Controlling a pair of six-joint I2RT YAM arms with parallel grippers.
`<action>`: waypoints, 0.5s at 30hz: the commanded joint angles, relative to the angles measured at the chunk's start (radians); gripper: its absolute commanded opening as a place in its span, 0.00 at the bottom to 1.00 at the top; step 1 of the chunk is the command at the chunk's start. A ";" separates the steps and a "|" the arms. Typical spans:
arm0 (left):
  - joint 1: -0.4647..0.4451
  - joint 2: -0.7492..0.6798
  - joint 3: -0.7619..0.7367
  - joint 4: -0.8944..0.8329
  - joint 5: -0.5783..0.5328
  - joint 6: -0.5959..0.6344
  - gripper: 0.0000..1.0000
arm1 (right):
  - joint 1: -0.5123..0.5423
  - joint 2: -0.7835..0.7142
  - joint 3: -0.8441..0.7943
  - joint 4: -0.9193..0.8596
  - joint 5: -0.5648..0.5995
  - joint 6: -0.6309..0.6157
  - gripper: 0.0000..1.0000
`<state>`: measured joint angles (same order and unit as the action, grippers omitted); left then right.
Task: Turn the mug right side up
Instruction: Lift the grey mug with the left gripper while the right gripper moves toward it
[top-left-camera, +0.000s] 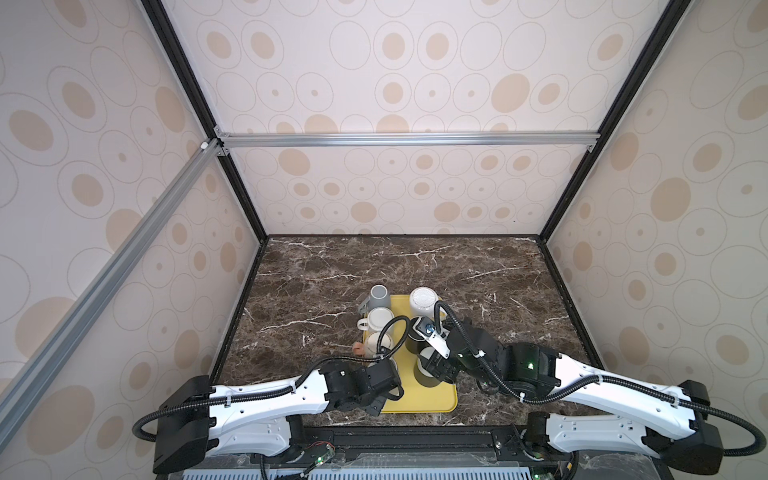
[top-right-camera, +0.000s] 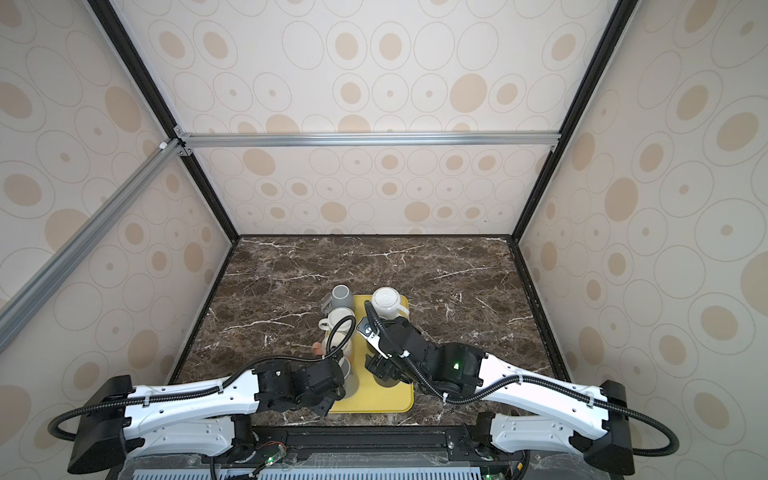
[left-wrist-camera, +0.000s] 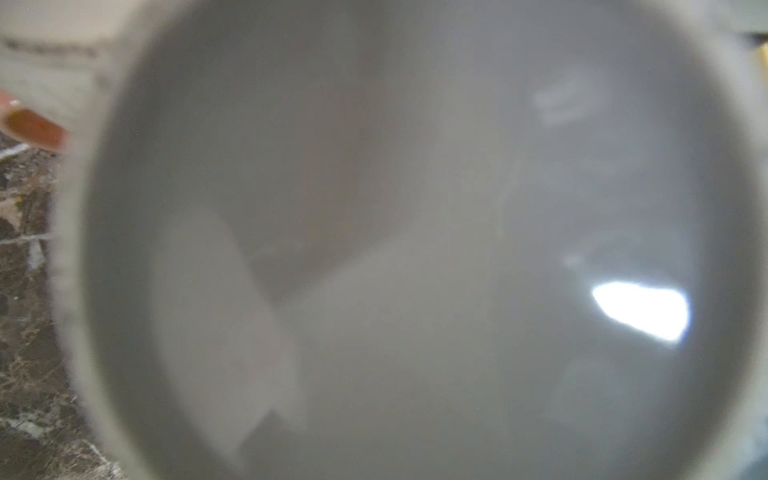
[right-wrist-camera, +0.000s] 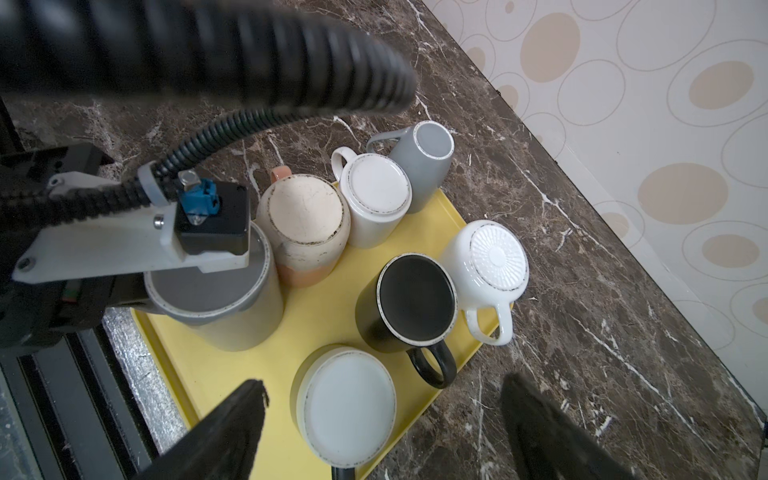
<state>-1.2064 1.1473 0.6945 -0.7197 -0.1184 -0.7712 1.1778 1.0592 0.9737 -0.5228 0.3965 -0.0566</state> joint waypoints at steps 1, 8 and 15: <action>0.000 -0.012 0.010 -0.021 -0.045 -0.010 0.11 | 0.004 -0.010 -0.007 0.006 -0.003 0.008 0.92; 0.001 -0.024 0.031 -0.045 -0.028 0.011 0.00 | 0.005 -0.008 -0.020 0.016 -0.022 0.034 0.91; 0.000 -0.085 0.096 -0.036 0.079 0.074 0.00 | 0.005 -0.041 -0.022 0.021 -0.025 0.063 0.91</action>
<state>-1.2064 1.1149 0.7063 -0.7727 -0.0776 -0.7387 1.1778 1.0512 0.9642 -0.5114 0.3706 -0.0189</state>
